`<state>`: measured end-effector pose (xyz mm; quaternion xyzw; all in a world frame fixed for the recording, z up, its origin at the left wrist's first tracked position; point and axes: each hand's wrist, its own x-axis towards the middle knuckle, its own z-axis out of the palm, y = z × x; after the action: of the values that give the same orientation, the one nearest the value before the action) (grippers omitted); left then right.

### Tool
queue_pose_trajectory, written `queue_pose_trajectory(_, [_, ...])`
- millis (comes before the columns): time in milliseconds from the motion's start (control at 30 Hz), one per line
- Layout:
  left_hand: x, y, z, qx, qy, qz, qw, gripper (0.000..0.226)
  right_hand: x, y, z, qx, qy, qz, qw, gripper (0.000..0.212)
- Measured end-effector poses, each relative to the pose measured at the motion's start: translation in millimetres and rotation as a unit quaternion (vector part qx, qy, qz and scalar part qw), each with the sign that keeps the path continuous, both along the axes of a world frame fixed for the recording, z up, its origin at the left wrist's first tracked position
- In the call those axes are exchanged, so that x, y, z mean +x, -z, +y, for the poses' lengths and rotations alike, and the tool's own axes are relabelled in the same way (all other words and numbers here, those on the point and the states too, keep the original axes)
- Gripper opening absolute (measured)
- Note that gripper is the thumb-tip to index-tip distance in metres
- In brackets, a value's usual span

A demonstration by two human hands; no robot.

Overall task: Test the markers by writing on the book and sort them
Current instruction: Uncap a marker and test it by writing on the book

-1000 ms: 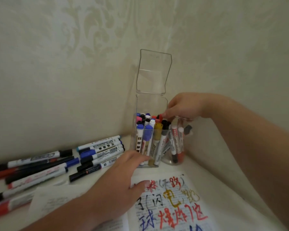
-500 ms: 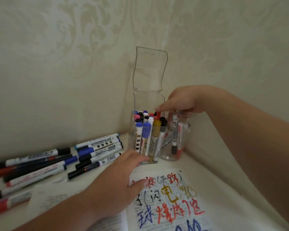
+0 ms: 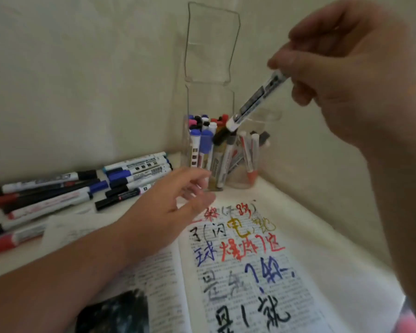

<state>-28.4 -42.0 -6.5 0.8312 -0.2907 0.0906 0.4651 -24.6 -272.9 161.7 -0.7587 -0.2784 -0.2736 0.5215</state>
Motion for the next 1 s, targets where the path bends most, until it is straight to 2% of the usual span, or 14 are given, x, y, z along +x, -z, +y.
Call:
queue_pose_trajectory(67, [-2, 0, 1, 0.009, 0.024, 0.000, 1.000, 0.025, -9, 42, 10, 0.019, -0.069, 0.060, 0.996, 0.021])
queue_pose_trajectory(167, [-1, 2, -1, 0.076, 0.027, -0.026, 0.996, 0.032, -11, 87, 16, 0.096, -0.093, 0.115, 0.984, 0.020])
queue_pose_trajectory(233, [-1, 3, -2, 0.014, 0.012, 0.013, 1.000, 0.025, -11, 101, 17, 0.166, -0.102, 0.126, 0.973, 0.021])
queue_pose_trajectory(333, [-2, 7, -6, -0.062, 0.052, 0.063, 0.995, 0.012, -12, 121, 22, 0.229, -0.101, 0.141, 0.958, 0.021])
queue_pose_trajectory(467, [-3, 10, -6, 0.024, 0.029, 0.028, 0.999, 0.020, -14, 140, 30, 0.260, -0.128, 0.173, 0.941, 0.022])
queue_pose_trajectory(567, [-7, 5, -9, 0.039, 0.031, -0.001, 0.999, 0.025, -17, 150, 29, 0.207, -0.132, 0.243, 0.938, 0.030])
queue_pose_trajectory(633, [-11, 0, -13, 0.034, 0.066, -0.008, 0.997, 0.028, -17, 158, 29, 0.111, -0.106, 0.266, 0.952, 0.021])
queue_pose_trajectory(700, [-12, -1, -16, 0.036, 0.099, -0.013, 0.994, 0.032, -17, 162, 29, 0.055, -0.086, 0.248, 0.963, 0.014])
queue_pose_trajectory(867, [-12, -1, -15, 0.028, 0.103, -0.002, 0.994, 0.034, -20, 159, 26, 0.029, -0.063, 0.242, 0.968, 0.021])
queue_pose_trajectory(1000, [-12, -1, -14, 0.042, 0.085, 0.008, 0.995, 0.039, -25, 153, 21, 0.051, -0.100, 0.230, 0.967, 0.031])
